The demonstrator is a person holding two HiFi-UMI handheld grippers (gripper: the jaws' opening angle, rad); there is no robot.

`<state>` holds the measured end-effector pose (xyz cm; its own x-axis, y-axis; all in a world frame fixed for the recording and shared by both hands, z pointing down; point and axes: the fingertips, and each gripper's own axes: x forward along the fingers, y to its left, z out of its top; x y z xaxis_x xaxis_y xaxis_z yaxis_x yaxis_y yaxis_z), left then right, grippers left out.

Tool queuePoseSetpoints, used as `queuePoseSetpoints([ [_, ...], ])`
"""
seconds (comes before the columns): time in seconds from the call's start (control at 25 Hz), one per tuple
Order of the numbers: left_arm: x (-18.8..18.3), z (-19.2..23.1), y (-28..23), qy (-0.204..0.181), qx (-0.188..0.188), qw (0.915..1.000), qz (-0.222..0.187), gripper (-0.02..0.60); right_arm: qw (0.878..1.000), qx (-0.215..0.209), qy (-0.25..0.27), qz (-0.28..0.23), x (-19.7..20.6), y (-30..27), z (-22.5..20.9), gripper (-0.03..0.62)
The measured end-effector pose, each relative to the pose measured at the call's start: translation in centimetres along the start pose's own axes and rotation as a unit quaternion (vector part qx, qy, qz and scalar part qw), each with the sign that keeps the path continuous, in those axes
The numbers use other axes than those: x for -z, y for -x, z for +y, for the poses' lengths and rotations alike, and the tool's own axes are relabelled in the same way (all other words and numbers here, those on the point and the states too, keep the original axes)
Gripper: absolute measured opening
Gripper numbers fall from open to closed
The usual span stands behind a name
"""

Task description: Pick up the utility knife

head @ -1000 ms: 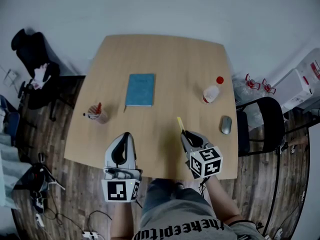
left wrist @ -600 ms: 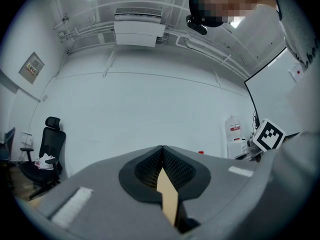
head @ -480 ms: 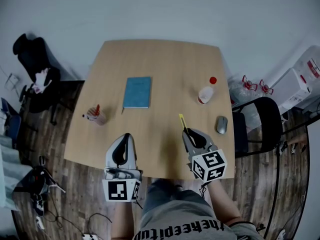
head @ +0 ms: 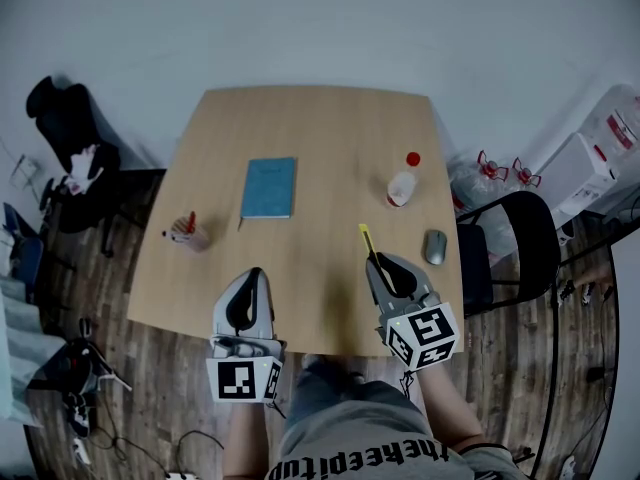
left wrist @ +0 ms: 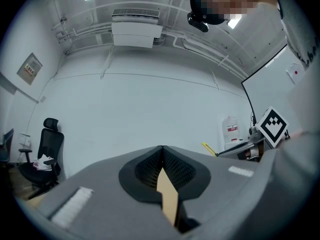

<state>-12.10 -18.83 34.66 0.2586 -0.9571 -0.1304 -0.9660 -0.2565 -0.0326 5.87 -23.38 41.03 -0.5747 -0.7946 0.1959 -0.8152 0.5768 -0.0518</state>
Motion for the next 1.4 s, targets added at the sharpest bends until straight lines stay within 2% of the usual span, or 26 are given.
queuePoseSetpoints([
  [0.76,-0.9,-2.0,1.4,-0.002,-0.003,1.0,-0.006,0.018,0.995,0.005,0.026,-0.091,-4.2,4.5,0.3,0.055],
  [1.4,-1.1,-2.4,2.0,-0.003,0.0,1.0,-0.007,0.018,0.994,0.01,0.031,-0.104,-4.7,5.4,0.7,0.055],
])
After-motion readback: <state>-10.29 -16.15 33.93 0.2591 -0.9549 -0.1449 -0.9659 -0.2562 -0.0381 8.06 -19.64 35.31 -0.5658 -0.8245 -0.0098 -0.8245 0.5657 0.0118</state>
